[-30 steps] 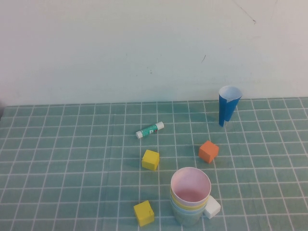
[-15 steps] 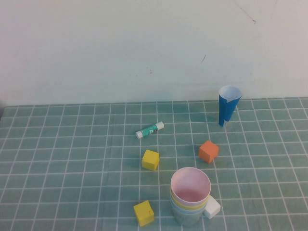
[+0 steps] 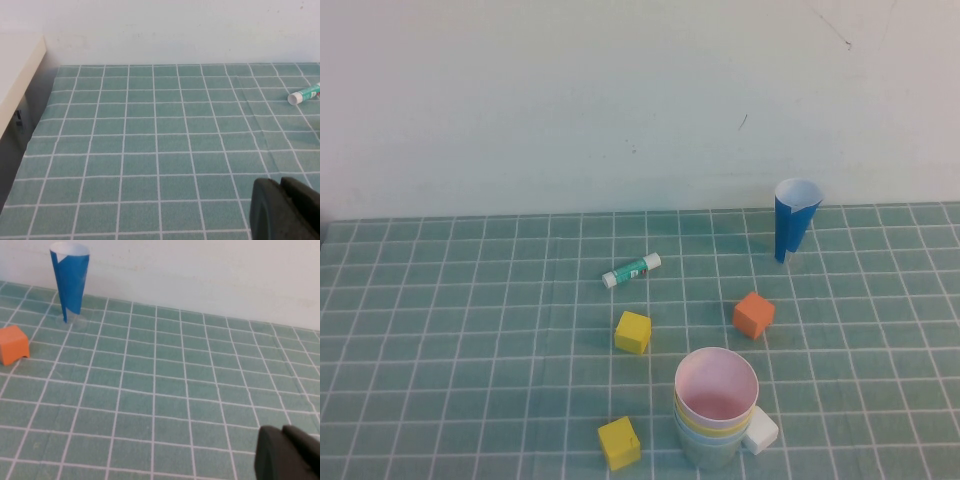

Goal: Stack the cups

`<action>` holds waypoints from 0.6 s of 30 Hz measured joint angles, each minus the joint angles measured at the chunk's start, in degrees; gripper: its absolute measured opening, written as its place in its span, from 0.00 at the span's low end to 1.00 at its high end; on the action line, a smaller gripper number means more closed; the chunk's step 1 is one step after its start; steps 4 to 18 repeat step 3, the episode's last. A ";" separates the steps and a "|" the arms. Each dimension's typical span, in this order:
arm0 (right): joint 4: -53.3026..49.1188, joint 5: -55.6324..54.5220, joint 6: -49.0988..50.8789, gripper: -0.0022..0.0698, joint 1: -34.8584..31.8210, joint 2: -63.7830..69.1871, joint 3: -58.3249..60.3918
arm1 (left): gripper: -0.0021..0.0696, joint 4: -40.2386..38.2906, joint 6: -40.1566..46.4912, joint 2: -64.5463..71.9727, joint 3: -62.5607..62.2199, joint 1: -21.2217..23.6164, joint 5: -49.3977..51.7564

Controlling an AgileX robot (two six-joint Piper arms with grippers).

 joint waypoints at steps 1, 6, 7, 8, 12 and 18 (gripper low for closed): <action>0.00 0.00 0.00 0.03 0.00 0.00 0.00 | 0.03 0.00 0.03 0.00 0.00 0.00 0.00; 0.00 0.00 0.00 0.03 0.00 0.00 0.00 | 0.03 0.00 0.03 0.00 0.00 0.00 0.00; 0.00 0.00 0.00 0.03 0.00 0.00 0.00 | 0.03 0.00 0.03 0.00 0.00 0.00 0.00; 0.00 0.00 0.00 0.03 0.00 0.00 0.00 | 0.03 0.00 0.03 0.00 0.00 0.00 0.00; 0.00 0.00 0.00 0.03 0.00 0.00 0.00 | 0.03 0.00 0.03 0.00 0.00 0.00 0.00; 0.00 0.00 0.00 0.03 0.00 0.00 0.00 | 0.03 0.00 0.03 0.00 0.00 0.00 0.00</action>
